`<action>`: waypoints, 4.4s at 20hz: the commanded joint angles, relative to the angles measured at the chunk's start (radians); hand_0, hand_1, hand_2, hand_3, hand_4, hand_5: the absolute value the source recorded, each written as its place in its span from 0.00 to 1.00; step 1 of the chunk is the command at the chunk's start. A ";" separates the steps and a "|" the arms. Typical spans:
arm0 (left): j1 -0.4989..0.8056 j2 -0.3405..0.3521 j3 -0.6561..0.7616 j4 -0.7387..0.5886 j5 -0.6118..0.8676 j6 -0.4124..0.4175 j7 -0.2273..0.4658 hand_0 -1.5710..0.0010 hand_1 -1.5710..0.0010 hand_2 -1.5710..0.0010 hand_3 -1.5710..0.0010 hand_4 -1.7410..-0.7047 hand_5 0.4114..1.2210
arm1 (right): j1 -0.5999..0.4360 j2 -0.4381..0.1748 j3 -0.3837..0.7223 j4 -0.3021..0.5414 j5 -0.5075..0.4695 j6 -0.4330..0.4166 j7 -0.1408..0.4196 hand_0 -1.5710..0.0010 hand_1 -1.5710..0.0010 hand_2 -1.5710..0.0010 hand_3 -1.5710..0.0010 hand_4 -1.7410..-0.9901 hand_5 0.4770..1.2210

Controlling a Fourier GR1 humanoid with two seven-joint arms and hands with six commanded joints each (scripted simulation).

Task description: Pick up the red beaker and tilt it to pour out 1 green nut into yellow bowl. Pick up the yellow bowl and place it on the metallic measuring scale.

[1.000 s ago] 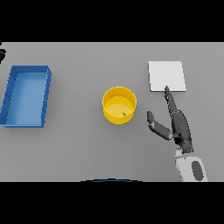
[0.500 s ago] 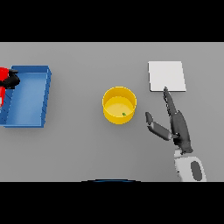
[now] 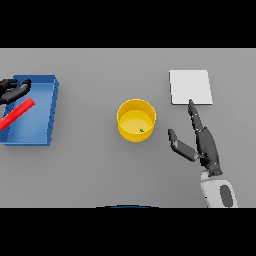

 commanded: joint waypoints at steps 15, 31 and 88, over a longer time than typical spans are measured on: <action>-0.017 -0.057 0.021 0.046 -0.038 0.106 -0.108 0.99 0.99 0.99 0.99 0.99 0.32 | -0.176 -0.206 0.142 0.004 0.263 0.147 0.113 1.00 1.00 1.00 1.00 0.71 0.31; 0.010 -0.047 0.035 0.022 -0.004 0.088 -0.131 1.00 1.00 1.00 1.00 0.98 0.34 | -0.649 -0.335 0.521 0.331 0.654 0.432 -0.021 1.00 1.00 1.00 1.00 0.69 0.30; 0.035 -0.005 0.047 -0.041 0.022 0.092 -0.092 1.00 1.00 1.00 1.00 0.97 0.40 | -0.833 -0.467 0.313 0.589 0.641 0.378 -0.006 0.00 0.00 0.02 0.27 0.00 1.00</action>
